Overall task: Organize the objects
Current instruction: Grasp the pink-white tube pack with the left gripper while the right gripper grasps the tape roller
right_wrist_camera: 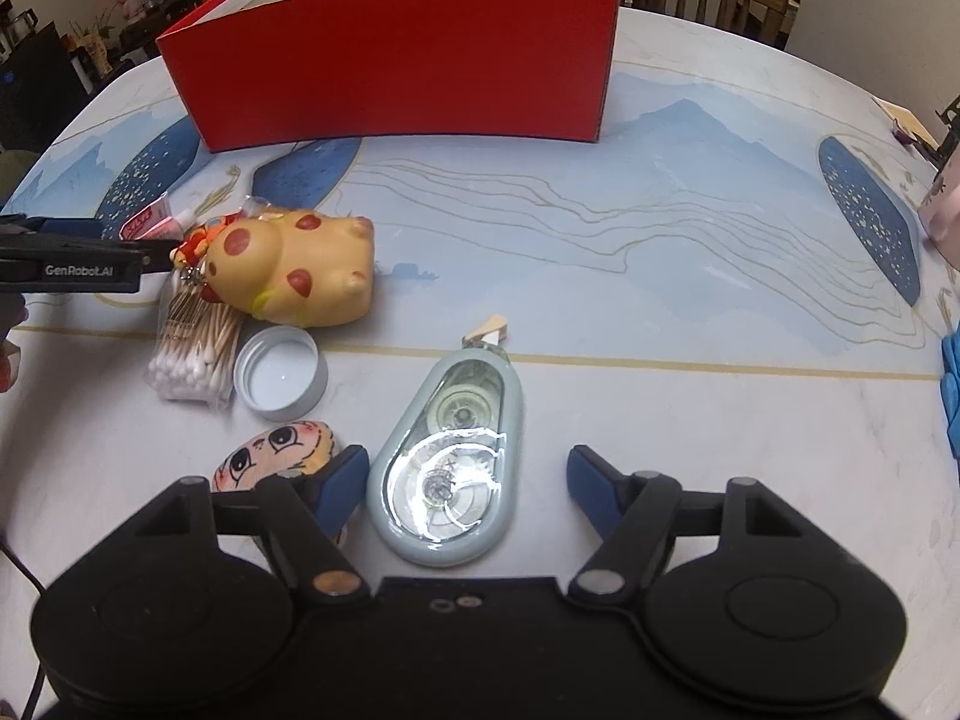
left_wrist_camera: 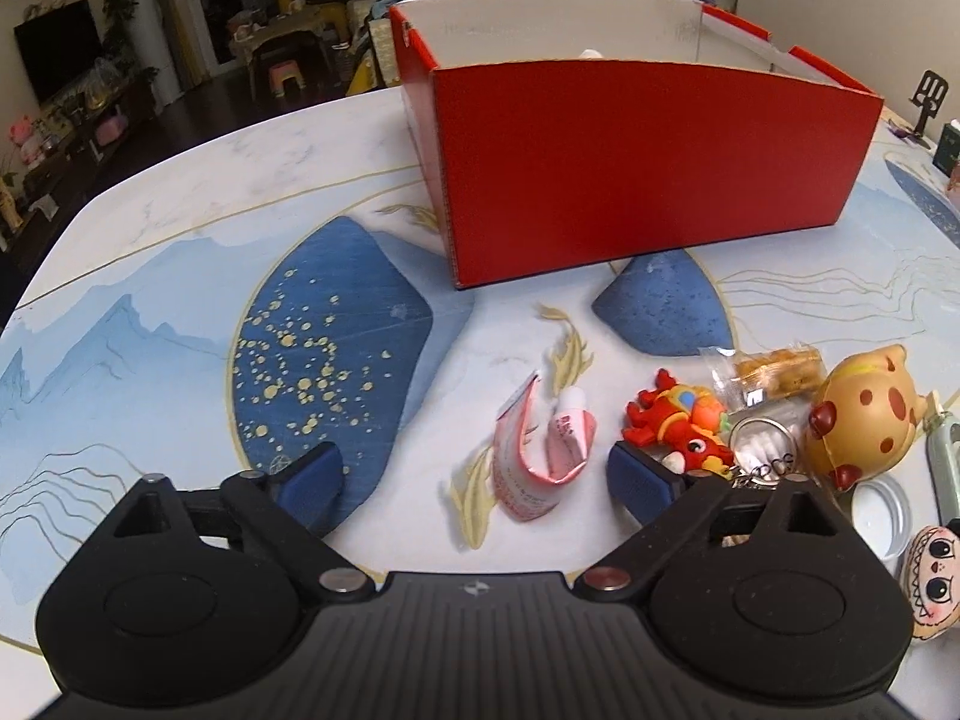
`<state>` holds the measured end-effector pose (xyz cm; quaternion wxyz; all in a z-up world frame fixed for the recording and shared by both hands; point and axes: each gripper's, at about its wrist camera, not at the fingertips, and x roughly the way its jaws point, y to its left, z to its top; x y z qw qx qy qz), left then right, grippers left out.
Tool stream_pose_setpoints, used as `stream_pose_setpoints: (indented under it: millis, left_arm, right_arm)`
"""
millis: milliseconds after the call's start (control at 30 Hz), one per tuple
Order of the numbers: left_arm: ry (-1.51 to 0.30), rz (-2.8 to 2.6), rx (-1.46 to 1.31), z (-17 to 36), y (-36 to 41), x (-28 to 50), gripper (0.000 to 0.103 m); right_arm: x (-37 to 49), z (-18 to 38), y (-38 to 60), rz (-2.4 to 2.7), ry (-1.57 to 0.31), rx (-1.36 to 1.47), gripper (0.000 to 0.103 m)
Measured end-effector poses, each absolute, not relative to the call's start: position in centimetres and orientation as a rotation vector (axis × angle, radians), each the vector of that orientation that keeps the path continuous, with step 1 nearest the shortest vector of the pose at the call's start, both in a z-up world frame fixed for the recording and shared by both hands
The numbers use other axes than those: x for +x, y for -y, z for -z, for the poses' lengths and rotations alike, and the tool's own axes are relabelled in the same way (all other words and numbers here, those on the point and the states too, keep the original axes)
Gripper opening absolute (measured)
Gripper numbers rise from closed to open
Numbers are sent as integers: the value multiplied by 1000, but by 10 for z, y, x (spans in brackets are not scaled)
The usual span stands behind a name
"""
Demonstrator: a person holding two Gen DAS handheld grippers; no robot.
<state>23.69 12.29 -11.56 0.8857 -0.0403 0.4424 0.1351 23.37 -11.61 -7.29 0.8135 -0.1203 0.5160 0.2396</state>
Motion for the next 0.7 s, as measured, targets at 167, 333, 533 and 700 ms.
stream_pose_setpoints:
  millis: [167,333,533,700]
  left_arm:
    - [-921,-253,-102,115,-125,240,81]
    - [-924,-226,-122,112,-125,242,63]
    - [-922,-205,-110,110,-121,241,44]
    - [-929,-201,-115,108,-119,238,33]
  right_arm:
    - [234,72,116,-513,-1099,-255,62]
    - [236,71,121,-513,-1096,-244,52]
    - [237,70,124,-516,-1093,-231,52]
    - [236,69,127,-519,-1099,-214,51]
